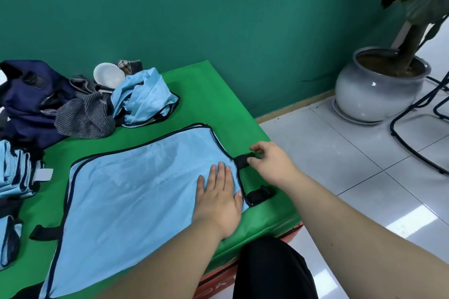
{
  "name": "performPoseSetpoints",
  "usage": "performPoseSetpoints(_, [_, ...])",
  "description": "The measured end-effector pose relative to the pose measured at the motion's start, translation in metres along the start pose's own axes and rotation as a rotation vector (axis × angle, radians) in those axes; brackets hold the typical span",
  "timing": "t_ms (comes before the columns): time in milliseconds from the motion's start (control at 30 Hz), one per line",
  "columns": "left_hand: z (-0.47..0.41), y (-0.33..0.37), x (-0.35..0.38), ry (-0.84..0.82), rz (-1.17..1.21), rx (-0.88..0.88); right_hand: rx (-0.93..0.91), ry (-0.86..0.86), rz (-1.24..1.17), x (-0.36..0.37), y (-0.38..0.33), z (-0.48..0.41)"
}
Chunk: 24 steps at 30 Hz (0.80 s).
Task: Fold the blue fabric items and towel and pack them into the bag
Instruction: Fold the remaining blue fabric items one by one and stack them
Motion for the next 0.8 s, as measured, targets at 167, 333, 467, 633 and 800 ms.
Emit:
performPoseSetpoints(167, [-0.007, -0.008, -0.013, -0.098, 0.214, 0.04, -0.084, 0.047, 0.006, -0.009, -0.008, 0.035])
performPoseSetpoints(333, [0.01, -0.033, -0.032, 0.114, 0.508, 0.144, -0.12, 0.134, -0.058, -0.01, -0.019, 0.072])
performPoseSetpoints(467, [0.058, -0.058, -0.039, 0.221, 0.59, 0.172, -0.258, 0.097, 0.015, 0.004, -0.032, 0.098])
performPoseSetpoints(633, [0.139, -0.111, -0.026, 0.274, 0.614, 0.142, -0.468, 0.058, 0.093, 0.033, -0.039, 0.121])
performPoseSetpoints(800, [0.211, -0.179, -0.013, 0.351, 0.461, 0.035, -0.566, -0.004, 0.209, 0.055, -0.037, 0.13])
Point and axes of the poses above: each hand's wrist, its own z-axis away from the middle knuckle, its own x-axis out of the palm, y = z × x, the point moved 4 cm from there along -z, towards the middle knuckle, and after that the axes turned 5 degrees about x, right-handed, at the moved point
